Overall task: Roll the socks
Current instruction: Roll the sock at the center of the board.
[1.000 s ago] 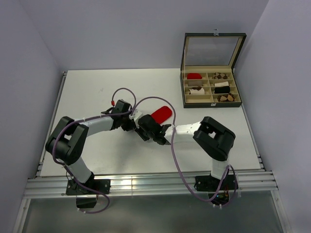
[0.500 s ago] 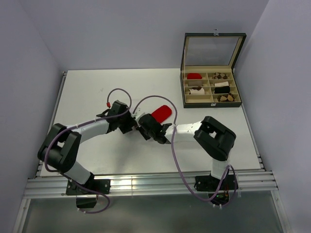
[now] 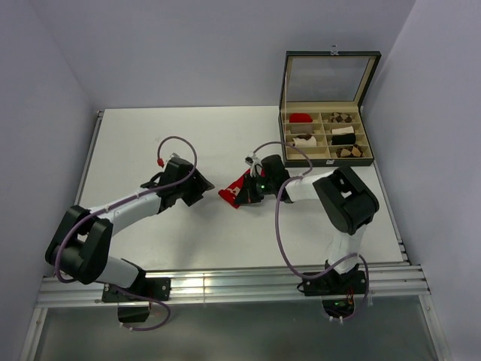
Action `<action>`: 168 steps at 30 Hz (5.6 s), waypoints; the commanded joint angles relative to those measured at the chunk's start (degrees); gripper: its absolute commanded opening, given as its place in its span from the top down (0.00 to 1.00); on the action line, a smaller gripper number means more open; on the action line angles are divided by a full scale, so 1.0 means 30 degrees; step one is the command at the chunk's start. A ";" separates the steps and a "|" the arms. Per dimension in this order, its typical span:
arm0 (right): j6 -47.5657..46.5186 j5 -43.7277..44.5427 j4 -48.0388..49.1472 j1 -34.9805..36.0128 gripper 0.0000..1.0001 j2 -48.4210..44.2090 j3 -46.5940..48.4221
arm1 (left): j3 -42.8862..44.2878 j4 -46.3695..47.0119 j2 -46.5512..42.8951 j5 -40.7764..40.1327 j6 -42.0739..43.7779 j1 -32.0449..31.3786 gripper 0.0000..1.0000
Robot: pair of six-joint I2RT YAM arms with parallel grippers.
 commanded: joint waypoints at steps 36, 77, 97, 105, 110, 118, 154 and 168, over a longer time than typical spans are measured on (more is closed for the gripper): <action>0.5805 -0.3495 0.2267 -0.3062 1.00 0.3018 -0.1714 | 0.3989 0.0002 0.7265 0.0728 0.1330 -0.2104 0.74; -0.5921 1.7191 -0.3302 0.7545 0.98 -0.1701 0.0368 | 0.6393 -0.2431 0.7035 0.0144 0.2503 -0.2779 0.77; 0.6262 -0.6508 0.6768 -0.3293 1.00 0.1284 -0.3642 | 0.3785 0.0381 0.3868 0.0168 0.0861 -0.2632 0.40; 0.8057 -0.6543 0.7689 -0.4965 1.00 0.3221 -0.4233 | 0.4400 0.0528 0.5127 0.0816 0.1213 -0.3130 0.42; 0.7587 -0.6101 0.6512 -0.5229 1.00 0.3425 -0.3969 | 0.4839 0.0528 0.6006 0.1226 0.1272 -0.3305 0.43; 0.7323 -0.5926 0.5868 -0.5259 1.00 0.3778 -0.3618 | 0.4608 0.1083 0.6331 0.1110 0.1067 -0.3481 0.44; -0.1488 0.9123 -0.3096 -0.0314 0.54 -0.6672 -0.2533 | 0.7563 -0.2840 0.9963 0.0144 0.3205 -0.3979 0.77; -0.5245 1.4758 -0.2248 0.5082 0.57 -0.6742 -0.2123 | 0.8180 -0.3251 0.9729 0.0172 0.3674 -0.4068 0.78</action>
